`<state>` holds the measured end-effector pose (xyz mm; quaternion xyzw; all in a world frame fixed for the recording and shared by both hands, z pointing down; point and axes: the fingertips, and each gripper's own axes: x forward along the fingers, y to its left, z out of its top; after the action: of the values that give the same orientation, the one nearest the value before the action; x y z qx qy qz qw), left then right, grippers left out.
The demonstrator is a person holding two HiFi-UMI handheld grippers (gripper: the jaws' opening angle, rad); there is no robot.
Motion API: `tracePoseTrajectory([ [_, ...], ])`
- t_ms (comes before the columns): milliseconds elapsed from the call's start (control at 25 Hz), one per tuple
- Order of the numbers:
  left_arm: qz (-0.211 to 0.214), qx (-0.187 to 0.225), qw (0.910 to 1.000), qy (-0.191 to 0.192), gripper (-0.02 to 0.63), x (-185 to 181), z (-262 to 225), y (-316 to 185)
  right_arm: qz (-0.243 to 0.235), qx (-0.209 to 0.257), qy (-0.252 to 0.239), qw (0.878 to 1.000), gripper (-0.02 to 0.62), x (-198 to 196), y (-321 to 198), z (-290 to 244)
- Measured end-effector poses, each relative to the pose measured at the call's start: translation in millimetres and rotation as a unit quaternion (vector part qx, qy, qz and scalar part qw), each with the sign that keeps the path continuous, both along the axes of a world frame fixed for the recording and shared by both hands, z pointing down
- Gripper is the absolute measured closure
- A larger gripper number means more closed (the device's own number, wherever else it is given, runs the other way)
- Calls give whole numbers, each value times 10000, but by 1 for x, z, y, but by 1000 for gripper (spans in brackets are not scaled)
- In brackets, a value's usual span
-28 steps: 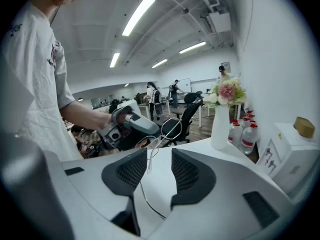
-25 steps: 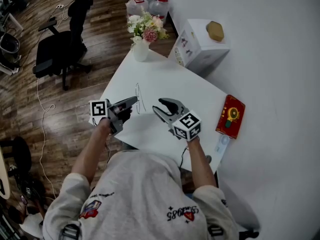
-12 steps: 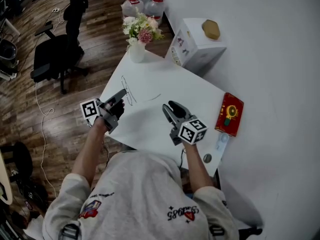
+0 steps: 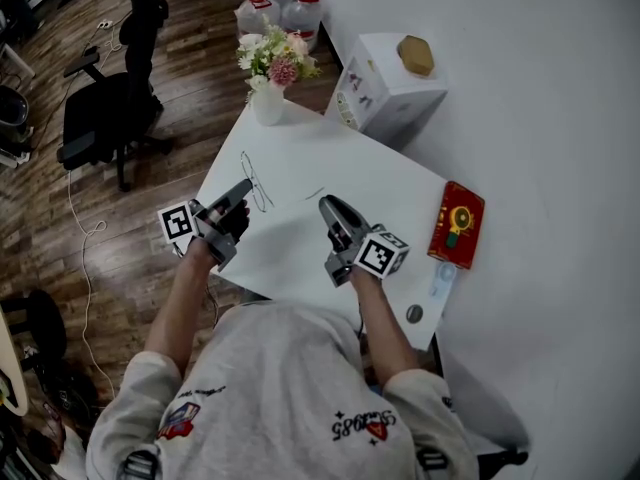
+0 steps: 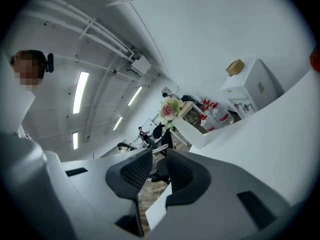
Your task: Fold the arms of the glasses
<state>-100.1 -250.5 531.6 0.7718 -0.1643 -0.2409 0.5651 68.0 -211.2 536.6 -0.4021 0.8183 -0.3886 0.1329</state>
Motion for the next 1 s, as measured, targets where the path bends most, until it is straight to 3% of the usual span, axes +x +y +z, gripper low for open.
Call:
tracePoseTrajectory([
  [240, 73, -27, 10000, 9, 600, 6, 2, 6, -19, -94, 81, 9999, 606, 1, 0, 7],
  [760, 296, -53, 9995, 20, 600, 20, 4, 11, -73, 44, -13, 10000, 606, -5, -9, -6],
  [1000, 500, -36, 9985, -202, 600, 33, 11, 19, -158, -11, -123, 9998, 606, -14, -9, -7],
])
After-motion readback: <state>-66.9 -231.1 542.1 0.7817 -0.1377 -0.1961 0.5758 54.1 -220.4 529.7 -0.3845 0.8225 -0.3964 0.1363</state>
